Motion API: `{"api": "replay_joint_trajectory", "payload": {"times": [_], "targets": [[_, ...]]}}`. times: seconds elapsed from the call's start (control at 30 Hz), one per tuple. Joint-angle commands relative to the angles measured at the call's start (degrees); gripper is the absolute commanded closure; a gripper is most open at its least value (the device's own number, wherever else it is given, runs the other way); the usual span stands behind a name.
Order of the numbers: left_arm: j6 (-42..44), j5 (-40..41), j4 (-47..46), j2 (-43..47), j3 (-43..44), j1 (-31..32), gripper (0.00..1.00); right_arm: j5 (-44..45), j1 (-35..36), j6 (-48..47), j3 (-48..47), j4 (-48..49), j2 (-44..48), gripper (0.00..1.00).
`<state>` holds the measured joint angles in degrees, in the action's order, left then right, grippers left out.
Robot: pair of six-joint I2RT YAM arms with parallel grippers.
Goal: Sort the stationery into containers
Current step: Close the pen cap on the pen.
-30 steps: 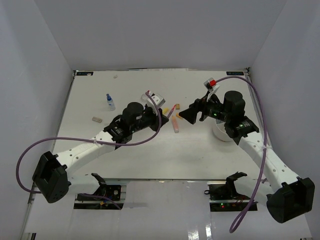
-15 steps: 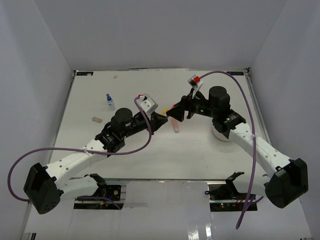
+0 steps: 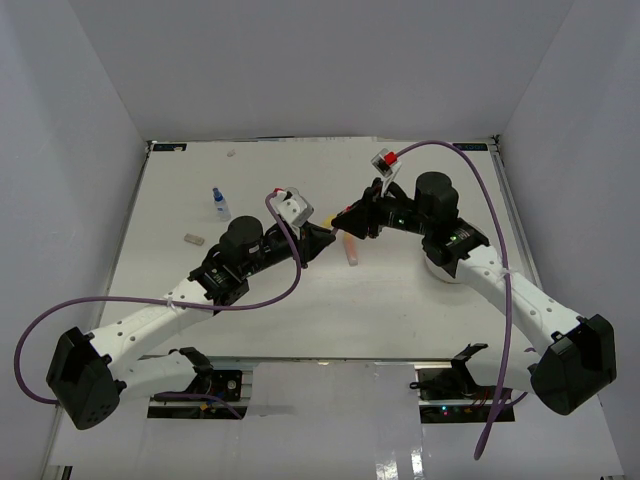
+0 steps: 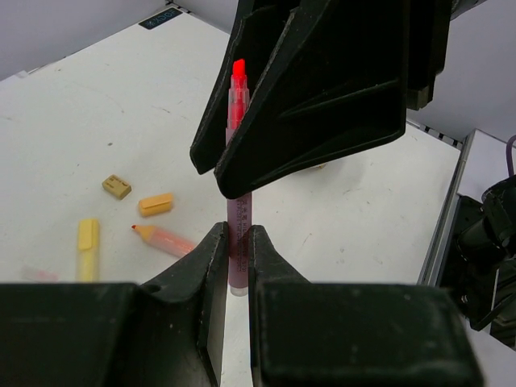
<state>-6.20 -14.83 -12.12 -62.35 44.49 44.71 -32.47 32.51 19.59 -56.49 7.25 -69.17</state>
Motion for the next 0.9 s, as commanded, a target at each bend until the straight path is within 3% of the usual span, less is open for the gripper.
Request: {"api": "replay_joint_trajectory", "payload": {"times": [0.0,0.17,0.33,0.47,0.63,0.87], "targets": [[-0.40,-1.17,-1.24,0.74,-0.11,-0.24,1.00,-1.10,0.18,0.44,-2.05,3.39,-0.18,0.64],[-0.40,-1.25,-1.42,0.91,-0.54,-0.24,0.97,-1.28,0.18,1.06,-1.26,4.35,0.00,0.91],[0.22,-1.52,-1.24,0.65,-0.37,-0.23,0.62,-3.12,0.18,2.20,-0.46,6.02,0.35,0.92],[0.83,-2.13,-1.50,0.47,-0.54,-0.24,0.48,-5.05,0.18,3.86,0.15,8.04,0.44,0.92],[0.92,-3.80,-2.21,0.21,-0.90,-0.24,0.43,-6.99,0.36,6.16,1.21,10.95,0.26,0.92],[0.40,-5.30,-3.26,0.12,-1.34,-0.24,0.49,-9.01,0.97,6.68,1.21,11.39,-0.62,0.92]]}}
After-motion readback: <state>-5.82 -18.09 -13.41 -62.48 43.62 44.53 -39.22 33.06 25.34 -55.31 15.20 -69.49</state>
